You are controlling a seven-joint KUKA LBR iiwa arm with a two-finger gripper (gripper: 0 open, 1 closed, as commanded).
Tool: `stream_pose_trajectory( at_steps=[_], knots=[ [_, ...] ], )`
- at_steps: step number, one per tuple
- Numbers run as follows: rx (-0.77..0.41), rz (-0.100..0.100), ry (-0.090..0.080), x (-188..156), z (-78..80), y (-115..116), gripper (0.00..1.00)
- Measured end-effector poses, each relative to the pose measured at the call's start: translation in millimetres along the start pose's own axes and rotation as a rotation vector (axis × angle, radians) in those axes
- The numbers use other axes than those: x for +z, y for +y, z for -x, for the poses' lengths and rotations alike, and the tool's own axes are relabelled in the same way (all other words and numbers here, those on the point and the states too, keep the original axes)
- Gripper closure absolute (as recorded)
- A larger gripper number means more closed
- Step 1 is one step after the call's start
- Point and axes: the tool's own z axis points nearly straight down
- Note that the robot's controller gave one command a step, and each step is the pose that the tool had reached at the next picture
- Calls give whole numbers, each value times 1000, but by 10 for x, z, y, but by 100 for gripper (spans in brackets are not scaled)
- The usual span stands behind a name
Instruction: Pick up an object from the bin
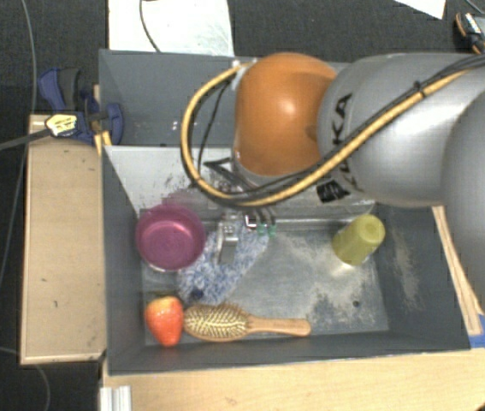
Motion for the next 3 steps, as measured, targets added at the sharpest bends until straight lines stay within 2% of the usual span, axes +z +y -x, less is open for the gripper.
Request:
stream_pose_trajectory(
  at_steps=[1,2,3],
  knots=[
    [-124,0,2,688,143,3,0],
    [-36,4,-12,966,32,24,0],
    [-270,5,-8,1279,146,76,0]
  ],
)
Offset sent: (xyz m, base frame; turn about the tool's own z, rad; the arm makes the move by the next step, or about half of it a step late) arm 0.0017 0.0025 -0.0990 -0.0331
